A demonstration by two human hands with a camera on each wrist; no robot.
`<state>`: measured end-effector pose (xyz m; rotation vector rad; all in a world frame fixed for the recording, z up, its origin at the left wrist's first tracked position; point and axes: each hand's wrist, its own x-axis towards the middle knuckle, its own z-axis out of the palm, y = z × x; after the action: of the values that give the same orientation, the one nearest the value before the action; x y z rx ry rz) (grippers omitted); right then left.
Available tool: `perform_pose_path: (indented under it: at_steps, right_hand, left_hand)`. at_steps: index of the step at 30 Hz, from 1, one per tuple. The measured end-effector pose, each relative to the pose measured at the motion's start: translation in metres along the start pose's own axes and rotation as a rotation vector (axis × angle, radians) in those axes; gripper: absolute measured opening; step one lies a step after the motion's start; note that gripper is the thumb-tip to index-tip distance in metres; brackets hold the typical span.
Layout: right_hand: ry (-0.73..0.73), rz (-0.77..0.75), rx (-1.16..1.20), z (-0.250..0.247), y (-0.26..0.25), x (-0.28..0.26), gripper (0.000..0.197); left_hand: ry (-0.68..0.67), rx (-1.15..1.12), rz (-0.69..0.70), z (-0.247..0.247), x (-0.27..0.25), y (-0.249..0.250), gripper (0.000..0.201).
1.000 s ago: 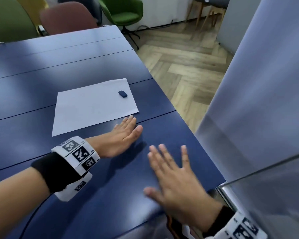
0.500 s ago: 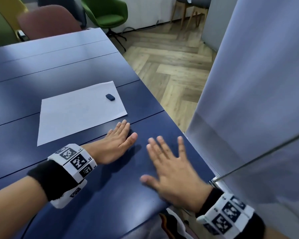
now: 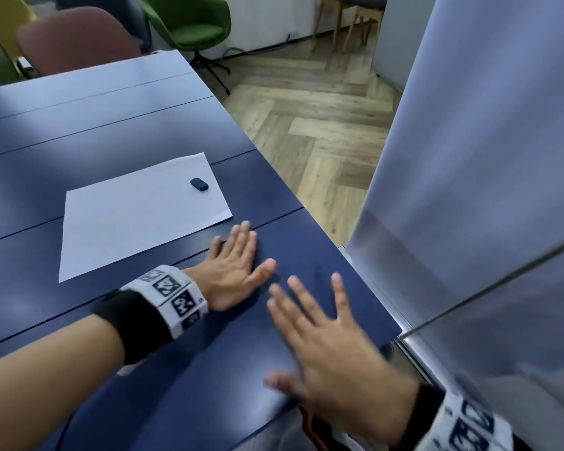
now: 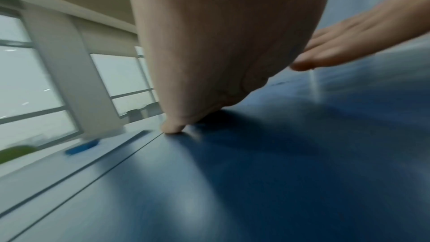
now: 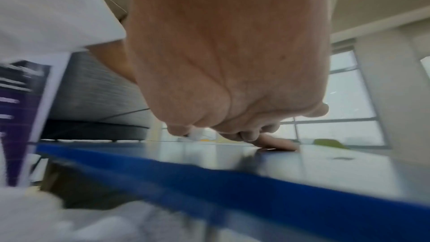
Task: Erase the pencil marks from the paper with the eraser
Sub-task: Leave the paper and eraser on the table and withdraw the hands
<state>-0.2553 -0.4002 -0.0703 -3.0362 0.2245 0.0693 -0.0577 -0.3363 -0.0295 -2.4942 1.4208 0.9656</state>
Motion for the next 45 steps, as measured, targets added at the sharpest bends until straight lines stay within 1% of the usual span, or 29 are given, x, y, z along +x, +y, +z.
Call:
perform_pose_path:
  at_steps: [2,4,5,7,9,10,11,13,14,15,16,17,19,20,22,24,25,27,28,30,31,33,34,36,38,40,42,44,45]
  right_hand:
    - [-0.003,-0.11,-0.019,0.018,-0.03,-0.009,0.07]
    - [-0.017,-0.172,-0.021,0.033,-0.047,-0.011,0.054]
    - [-0.049,-0.174,-0.023,0.032,-0.047,-0.01,0.052]
    - [-0.14,-0.078,-0.022,0.024,-0.024,-0.007,0.071]
    - [-0.098,0.069,-0.038,0.01,0.008,-0.005,0.079]
    - [-0.1,0.11,-0.046,0.004,0.015,-0.005,0.081]
    - [-0.084,0.099,-0.052,0.005,0.017,-0.007,0.08]
    - [-0.014,-0.066,-0.107,0.019,-0.002,-0.018,0.071]
    - [0.018,-0.164,-0.115,0.026,-0.018,-0.025,0.059]
    - [0.02,-0.238,-0.092,0.031,-0.028,-0.03,0.047]
    - [0.005,-0.275,-0.087,0.034,-0.031,-0.034,0.045]
    - [-0.033,-0.267,-0.097,0.032,-0.026,-0.033,0.048]
    - [-0.085,-0.164,-0.116,0.019,-0.003,-0.022,0.067]
    - [-0.063,-0.094,-0.123,0.013,0.011,-0.017,0.075]
    - [-0.097,0.027,-0.119,-0.001,0.023,-0.008,0.082]
    - [-0.108,0.03,-0.091,0.001,0.018,-0.007,0.084]
    - [-0.1,0.011,-0.078,0.004,0.011,-0.009,0.085]
    - [-0.064,-0.063,-0.046,0.012,-0.007,-0.013,0.087]
    - [-0.063,-0.101,-0.025,0.015,-0.017,-0.013,0.087]
    - [-0.088,-0.148,0.024,0.019,-0.033,-0.006,0.086]
    - [-0.089,-0.141,0.051,0.017,-0.037,0.001,0.087]
    - [-0.112,-0.062,0.088,0.007,-0.032,0.017,0.092]
    - [-0.11,-0.004,0.076,0.002,-0.022,0.024,0.096]
    - [-0.159,0.137,0.028,-0.01,0.002,0.031,0.098]
    - [-0.205,0.221,-0.019,-0.021,0.014,0.033,0.096]
    - [-0.195,0.152,-0.048,-0.028,0.002,0.034,0.093]
    - [-0.225,-0.006,-0.024,-0.027,-0.023,0.033,0.09]
    - [-0.274,-0.098,-0.001,-0.022,-0.037,0.032,0.089]
    - [-0.279,-0.087,0.001,-0.02,-0.034,0.032,0.089]
  left_hand:
    - [-0.052,0.007,0.13,0.003,0.006,0.018,0.079]
    - [-0.117,-0.092,0.25,-0.005,0.006,0.033,0.071]
    - [-0.132,-0.162,0.283,-0.01,0.005,0.036,0.068]
    - [-0.104,-0.278,0.29,-0.022,0.0,0.033,0.059]
    - [-0.028,-0.338,0.257,-0.031,-0.005,0.022,0.059]
    - [0.005,-0.343,0.233,-0.034,-0.007,0.015,0.062]
    - [0.03,-0.336,0.211,-0.035,-0.009,0.009,0.067]
    - [0.049,-0.314,0.181,-0.035,-0.012,0.002,0.079]
    - [0.045,-0.307,0.174,-0.034,-0.014,0.001,0.083]
    - [0.043,-0.305,0.174,-0.031,-0.016,0.0,0.085]
    - [0.041,-0.31,0.175,-0.03,-0.018,0.0,0.086]
    - [0.042,-0.318,0.172,-0.029,-0.019,0.0,0.087]
    - [0.045,-0.286,0.135,-0.027,-0.018,-0.004,0.09]
    - [0.042,-0.238,0.102,-0.024,-0.015,-0.006,0.092]
    - [0.022,-0.099,0.038,-0.014,-0.008,-0.004,0.094]
    - [-0.002,0.017,0.043,0.002,-0.003,0.01,0.095]
    - [-0.019,0.031,0.091,0.008,-0.002,0.019,0.101]
    - [-0.108,-0.07,0.236,0.01,0.0,0.036,0.119]
    - [-0.149,-0.196,0.277,0.007,0.001,0.041,0.125]
    - [-0.141,-0.467,0.277,-0.004,0.002,0.043,0.123]
    - [-0.112,-0.539,0.258,-0.01,0.001,0.043,0.117]
    - [-0.042,-0.587,0.206,-0.022,-0.004,0.039,0.106]
    - [-0.006,-0.591,0.19,-0.029,-0.007,0.034,0.105]
    - [0.063,-0.582,0.19,-0.038,-0.012,0.019,0.119]
    - [0.095,-0.542,0.172,-0.042,-0.016,0.005,0.129]
    - [0.119,-0.494,0.137,-0.042,-0.016,-0.003,0.124]
    - [0.119,-0.461,0.116,-0.039,-0.014,-0.004,0.119]
    - [0.102,-0.451,0.114,-0.035,-0.014,0.0,0.1]
    - [0.09,-0.449,0.104,-0.034,-0.015,0.002,0.091]
